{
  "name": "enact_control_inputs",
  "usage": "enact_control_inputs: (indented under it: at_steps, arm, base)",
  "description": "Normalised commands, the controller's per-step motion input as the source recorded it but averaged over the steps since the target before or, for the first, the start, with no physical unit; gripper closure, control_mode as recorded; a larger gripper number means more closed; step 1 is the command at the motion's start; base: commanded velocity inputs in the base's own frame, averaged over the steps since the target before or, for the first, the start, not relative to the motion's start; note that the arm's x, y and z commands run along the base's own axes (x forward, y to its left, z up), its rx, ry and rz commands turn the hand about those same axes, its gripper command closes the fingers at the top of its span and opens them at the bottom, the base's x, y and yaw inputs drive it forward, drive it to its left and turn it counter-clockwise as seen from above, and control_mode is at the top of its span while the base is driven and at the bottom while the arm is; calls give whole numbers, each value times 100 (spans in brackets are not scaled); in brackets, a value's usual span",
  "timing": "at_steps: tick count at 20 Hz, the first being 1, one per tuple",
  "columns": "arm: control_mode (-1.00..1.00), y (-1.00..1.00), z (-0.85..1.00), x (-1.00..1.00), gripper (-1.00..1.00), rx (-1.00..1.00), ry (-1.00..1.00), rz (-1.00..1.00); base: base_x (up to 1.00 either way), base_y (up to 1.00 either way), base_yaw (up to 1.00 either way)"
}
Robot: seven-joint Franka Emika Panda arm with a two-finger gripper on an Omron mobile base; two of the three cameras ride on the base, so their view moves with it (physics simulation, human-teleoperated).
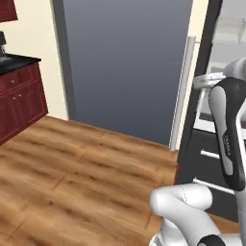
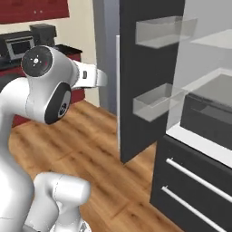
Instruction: Retrieve the tangerine and mango from the fridge and place them into the bowl on the dining table.
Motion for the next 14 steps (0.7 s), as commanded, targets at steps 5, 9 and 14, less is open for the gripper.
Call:
enact_control_inputs:
  at_steps: [5, 9, 14]
  arm:
    - [100, 0, 0, 0, 100, 0, 0, 0]
    - [100, 0, 0, 0, 100, 0, 0, 0]
    - [100, 0, 0, 0, 100, 0, 0, 0]
  base:
    - [-2, 28, 66]
    - [0, 28, 64]
    - [10, 23, 63]
